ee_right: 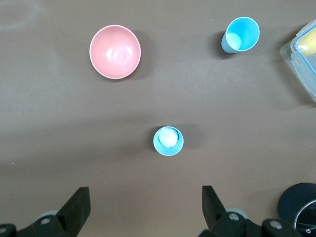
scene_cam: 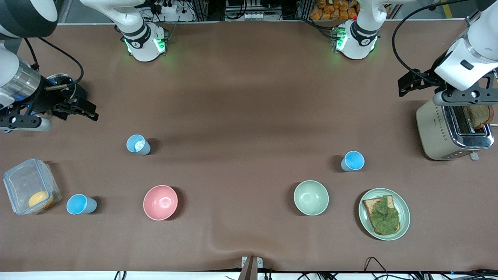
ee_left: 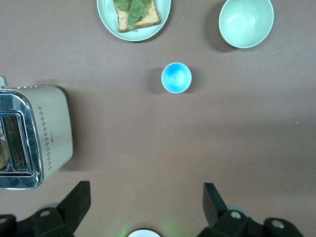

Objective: Stack blue cups with both arms
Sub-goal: 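Lower the left gripper toward the blue cup beside the toaster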

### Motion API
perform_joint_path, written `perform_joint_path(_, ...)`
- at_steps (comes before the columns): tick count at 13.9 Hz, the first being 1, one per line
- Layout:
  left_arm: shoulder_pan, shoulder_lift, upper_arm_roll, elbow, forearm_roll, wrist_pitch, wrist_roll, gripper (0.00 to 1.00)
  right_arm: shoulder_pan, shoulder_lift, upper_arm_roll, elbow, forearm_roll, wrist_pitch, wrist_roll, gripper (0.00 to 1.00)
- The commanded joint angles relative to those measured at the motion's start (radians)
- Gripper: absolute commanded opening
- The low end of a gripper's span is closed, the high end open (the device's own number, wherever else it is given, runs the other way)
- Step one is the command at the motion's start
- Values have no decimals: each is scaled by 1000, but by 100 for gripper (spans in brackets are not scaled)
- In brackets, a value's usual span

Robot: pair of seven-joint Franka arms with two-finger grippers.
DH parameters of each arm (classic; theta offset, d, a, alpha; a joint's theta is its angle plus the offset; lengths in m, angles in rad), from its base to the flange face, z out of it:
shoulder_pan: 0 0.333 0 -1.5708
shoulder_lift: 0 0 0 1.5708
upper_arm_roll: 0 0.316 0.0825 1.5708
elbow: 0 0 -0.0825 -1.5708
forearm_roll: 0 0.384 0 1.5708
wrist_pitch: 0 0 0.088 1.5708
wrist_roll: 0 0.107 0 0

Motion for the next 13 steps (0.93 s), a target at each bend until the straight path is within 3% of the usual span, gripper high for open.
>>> perform_joint_path(1, 2, -7, -13, 9, 25, -16, -16, 100, -3, -25, 2, -23, -2, -3, 12, 100)
perform_joint_path(13, 11, -28, -18, -63, 24, 54, -2, 100, -3, -24, 2, -23, 0, -3, 12, 100)
